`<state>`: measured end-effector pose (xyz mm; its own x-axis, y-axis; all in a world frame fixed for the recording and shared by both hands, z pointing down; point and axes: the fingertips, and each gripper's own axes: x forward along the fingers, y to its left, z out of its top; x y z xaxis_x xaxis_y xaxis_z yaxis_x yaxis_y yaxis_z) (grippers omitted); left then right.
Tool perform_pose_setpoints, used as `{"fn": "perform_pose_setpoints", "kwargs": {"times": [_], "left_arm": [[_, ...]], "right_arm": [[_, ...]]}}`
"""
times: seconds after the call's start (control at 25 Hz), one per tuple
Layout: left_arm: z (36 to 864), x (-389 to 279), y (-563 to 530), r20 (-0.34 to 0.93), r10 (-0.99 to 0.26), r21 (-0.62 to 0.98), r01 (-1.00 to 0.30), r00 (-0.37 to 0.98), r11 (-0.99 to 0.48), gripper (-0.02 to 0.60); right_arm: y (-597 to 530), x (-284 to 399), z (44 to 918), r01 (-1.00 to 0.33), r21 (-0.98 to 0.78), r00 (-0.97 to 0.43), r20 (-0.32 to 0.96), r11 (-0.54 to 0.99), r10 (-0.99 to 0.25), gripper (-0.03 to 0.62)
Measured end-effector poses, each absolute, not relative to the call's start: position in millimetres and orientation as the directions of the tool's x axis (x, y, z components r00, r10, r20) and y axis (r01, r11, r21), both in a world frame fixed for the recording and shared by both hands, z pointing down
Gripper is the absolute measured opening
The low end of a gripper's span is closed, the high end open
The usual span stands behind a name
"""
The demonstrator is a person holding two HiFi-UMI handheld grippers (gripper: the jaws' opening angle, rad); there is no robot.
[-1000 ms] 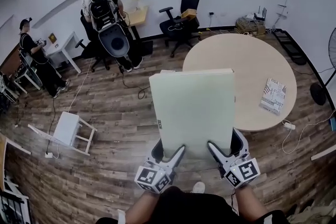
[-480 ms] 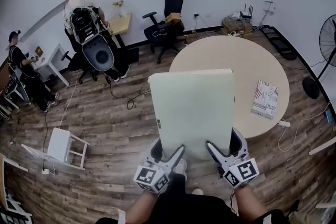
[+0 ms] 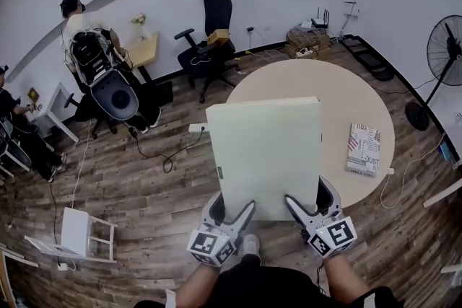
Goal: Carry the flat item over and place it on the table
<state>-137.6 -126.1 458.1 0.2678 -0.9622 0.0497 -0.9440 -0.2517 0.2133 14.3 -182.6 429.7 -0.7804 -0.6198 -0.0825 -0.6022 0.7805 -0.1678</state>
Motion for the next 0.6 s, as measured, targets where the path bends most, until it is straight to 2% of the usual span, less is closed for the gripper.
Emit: {"fn": "perform_pose_setpoints", "kwargs": {"times": [0.6], "left_arm": [[465, -182, -239, 0.076, -0.896, 0.241, -0.88, 0.437, -0.409, 0.351]], "right_arm": [[-271, -23, 437, -0.726, -0.199, -0.668, -0.018, 0.658, -0.744, 0.368]]}}
